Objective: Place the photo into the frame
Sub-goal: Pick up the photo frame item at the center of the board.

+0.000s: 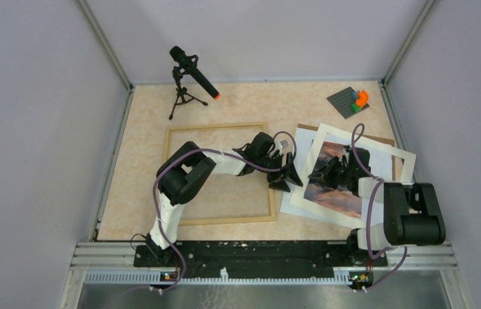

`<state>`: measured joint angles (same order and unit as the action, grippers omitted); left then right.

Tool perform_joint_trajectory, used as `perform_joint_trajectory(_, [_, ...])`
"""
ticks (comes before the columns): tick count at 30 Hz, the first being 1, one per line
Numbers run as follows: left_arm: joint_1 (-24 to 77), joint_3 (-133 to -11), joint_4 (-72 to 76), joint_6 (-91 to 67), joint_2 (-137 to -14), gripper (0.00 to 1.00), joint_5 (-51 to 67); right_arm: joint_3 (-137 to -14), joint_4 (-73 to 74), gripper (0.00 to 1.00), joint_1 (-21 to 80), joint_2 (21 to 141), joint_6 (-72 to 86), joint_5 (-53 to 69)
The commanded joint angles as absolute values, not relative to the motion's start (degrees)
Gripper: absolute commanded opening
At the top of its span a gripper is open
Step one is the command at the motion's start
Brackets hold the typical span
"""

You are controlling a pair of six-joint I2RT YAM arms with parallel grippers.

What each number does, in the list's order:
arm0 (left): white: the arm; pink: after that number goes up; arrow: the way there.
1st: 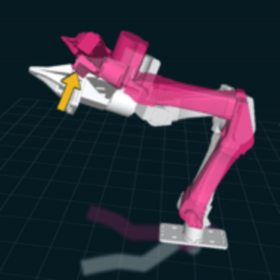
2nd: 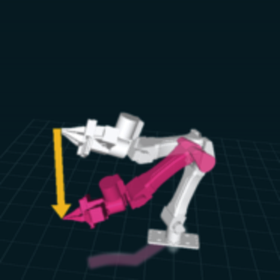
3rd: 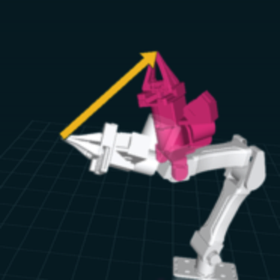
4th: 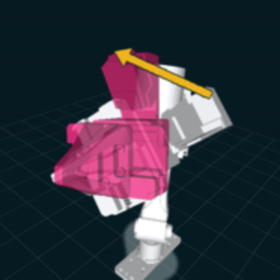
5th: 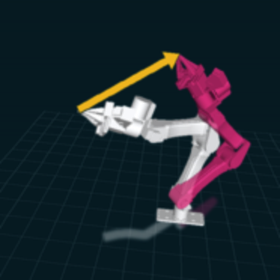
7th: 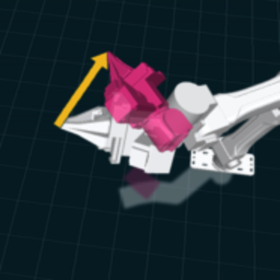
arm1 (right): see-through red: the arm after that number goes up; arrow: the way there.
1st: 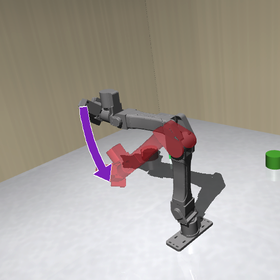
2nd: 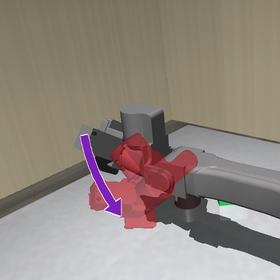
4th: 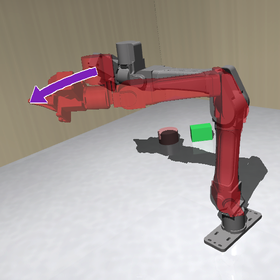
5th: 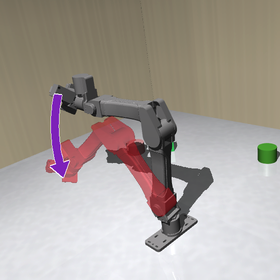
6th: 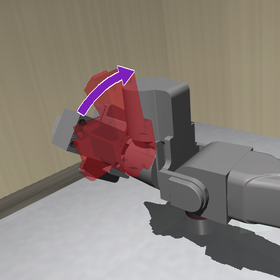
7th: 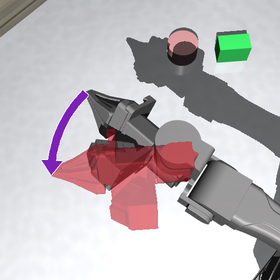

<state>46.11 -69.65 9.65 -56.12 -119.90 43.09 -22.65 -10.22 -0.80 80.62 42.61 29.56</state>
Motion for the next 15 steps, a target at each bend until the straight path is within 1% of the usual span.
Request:
perform_joint_trajectory(1, [45.9, -70.8, 12.6, -57.8, -120.2, 0.76, 46.8, -21.9, -11.9, 0.09, -0.4, 81.7, 42.6, 26.8])
perform_joint_trajectory(5, [46.0, -71.7, 9.1, -55.8, -120.6, 0.81, 45.1, -21.9, -12.1, 0.09, -0.4, 81.8, 42.8, 26.5])
perform_joint_trajectory(9, [47.1, -74.2, 3.6, -52.3, -121.3, 0.83, 41.7, -22.0, -12.5, 0.09, -0.3, 82.2, 42.9, 26.7])
perform_joint_trajectory(15, [48.4, -76.6, 0.3, -49.8, -122.7, 0.82, 39.1, -21.9, -13.0, 0.09, -0.4, 82.7, 43.1, 26.7])
